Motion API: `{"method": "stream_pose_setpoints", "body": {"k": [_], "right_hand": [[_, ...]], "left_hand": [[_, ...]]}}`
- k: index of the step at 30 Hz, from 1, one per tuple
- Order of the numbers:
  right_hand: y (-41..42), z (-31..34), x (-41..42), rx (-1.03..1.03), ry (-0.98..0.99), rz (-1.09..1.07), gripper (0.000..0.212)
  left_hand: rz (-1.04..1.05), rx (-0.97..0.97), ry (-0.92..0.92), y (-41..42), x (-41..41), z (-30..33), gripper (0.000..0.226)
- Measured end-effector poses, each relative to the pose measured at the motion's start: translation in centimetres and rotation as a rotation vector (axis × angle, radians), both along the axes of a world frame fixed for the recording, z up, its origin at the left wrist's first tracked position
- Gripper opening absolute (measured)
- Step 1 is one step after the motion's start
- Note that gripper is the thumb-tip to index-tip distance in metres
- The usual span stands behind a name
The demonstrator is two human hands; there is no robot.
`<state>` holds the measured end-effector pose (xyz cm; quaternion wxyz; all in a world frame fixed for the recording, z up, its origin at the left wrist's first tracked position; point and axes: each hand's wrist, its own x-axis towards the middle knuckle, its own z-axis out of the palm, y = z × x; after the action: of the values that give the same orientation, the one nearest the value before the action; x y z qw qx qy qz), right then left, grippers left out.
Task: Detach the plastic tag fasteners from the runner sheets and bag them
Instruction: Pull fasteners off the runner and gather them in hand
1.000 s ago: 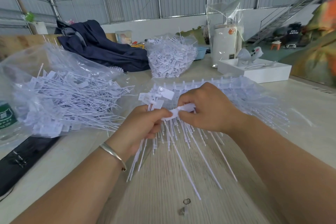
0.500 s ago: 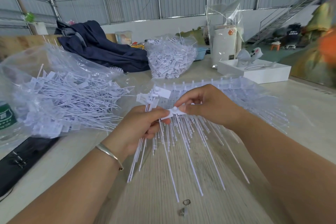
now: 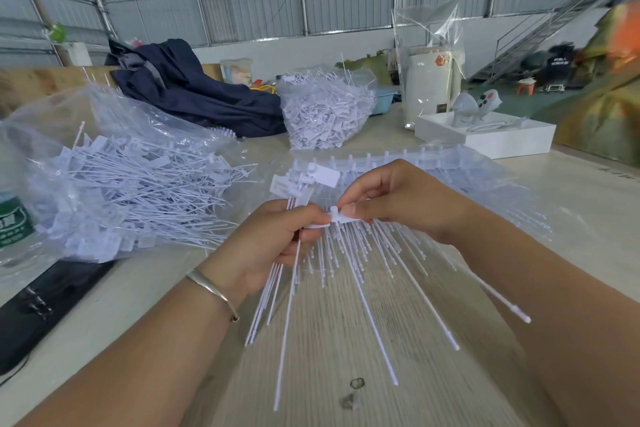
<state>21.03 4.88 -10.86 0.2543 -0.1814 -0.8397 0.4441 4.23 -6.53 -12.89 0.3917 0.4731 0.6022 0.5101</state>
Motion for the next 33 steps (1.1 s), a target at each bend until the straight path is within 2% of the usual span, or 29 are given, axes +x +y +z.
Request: {"method": "stream_pose_setpoints", "body": {"k": [6, 11, 15, 23, 31, 33], "right_hand": [[0.2, 0.4, 0.5, -0.065, -0.044, 0.061, 0.009], [0.2, 0.7, 0.8, -0.099, -0.101, 0.102, 0.011], [0.1, 0.9, 0.8, -0.112, -0.114, 0.102, 0.009], [0.2, 0.3, 0.4, -0.02, -0.019, 0.001, 0.009], [0.5, 0.6, 0.9, -0.055, -0.073, 0.053, 0.006], [1.0, 0.9, 1.6, -0.044, -0.093, 0.055, 0.005]], "left_hand": [[-0.074, -0.016, 0.028, -0.3, 0.1, 0.4, 0.018], [-0.138, -0.051, 0.078, -0.4, 0.0, 0.5, 0.028], [-0.167, -0.07, 0.103, -0.4, 0.0, 0.7, 0.027], [-0.04, -0.047, 0.02, -0.1, -0.2, 0.3, 0.03], [-0.046, -0.051, 0.007, 0.1, -0.7, 0.4, 0.024], [0.0, -0.054, 0.007, -0.2, -1.7, 0.6, 0.031]]}}
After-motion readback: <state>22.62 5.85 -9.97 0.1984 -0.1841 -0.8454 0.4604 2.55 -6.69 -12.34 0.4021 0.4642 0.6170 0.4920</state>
